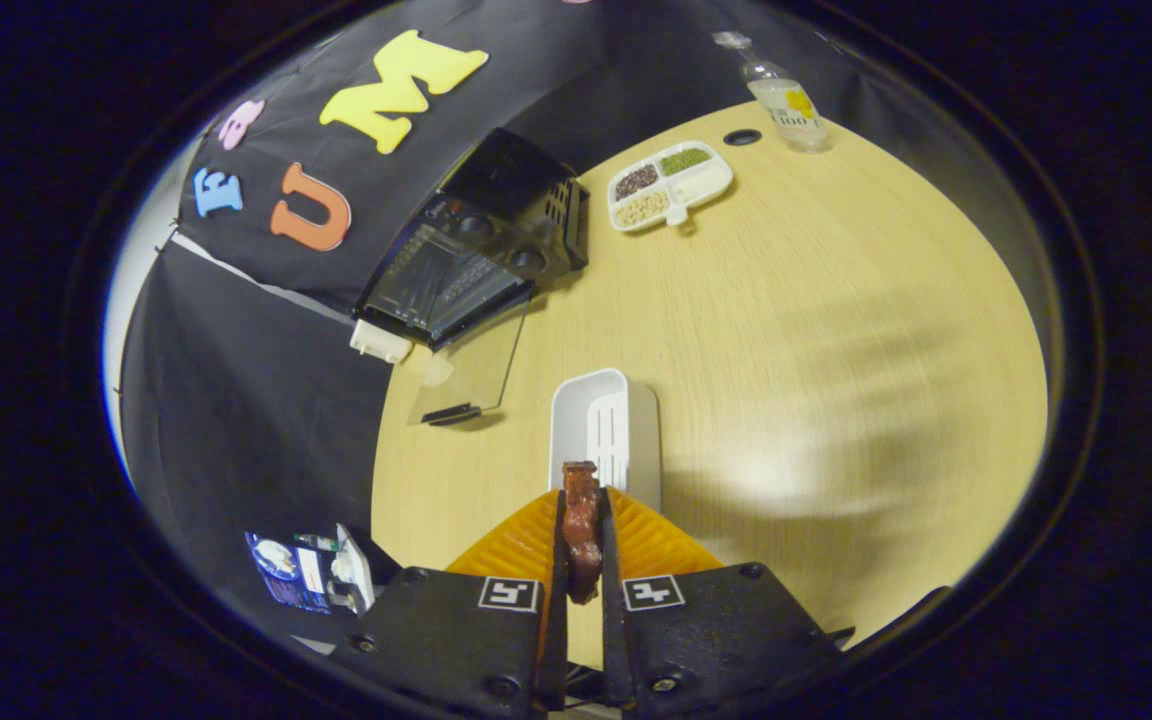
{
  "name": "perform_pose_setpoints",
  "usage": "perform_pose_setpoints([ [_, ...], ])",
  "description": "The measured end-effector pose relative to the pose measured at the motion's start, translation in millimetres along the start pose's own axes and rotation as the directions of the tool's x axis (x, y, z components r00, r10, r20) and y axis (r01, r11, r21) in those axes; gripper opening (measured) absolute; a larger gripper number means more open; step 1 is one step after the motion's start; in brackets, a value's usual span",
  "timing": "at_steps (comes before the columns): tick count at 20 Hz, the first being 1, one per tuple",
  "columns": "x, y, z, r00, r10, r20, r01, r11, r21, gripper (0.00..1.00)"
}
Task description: Open the toaster oven, put the food inside, and close the toaster oven door.
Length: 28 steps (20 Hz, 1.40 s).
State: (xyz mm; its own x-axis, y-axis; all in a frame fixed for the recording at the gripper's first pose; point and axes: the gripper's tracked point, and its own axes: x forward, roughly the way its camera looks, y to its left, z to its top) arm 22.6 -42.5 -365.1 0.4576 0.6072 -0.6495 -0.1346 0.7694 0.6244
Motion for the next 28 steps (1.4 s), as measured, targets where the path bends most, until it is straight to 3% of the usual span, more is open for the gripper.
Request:
perform_pose_setpoints([
  [8,7.2,104.8,34.9,0.983,0.068,0.17,-0.068,0.998,-0.004,0.17],
  [16,88.0,192.2,66.5,0.931,0.151,0.331,-0.192,0.977,0.094,0.17],
  [20,134.2,210.8,87.4,0.882,0.157,0.444,-0.268,0.943,0.199,0.17],
  [28,218.6,207.9,125.4,0.785,0.047,0.618,-0.365,0.841,0.399,0.17],
])
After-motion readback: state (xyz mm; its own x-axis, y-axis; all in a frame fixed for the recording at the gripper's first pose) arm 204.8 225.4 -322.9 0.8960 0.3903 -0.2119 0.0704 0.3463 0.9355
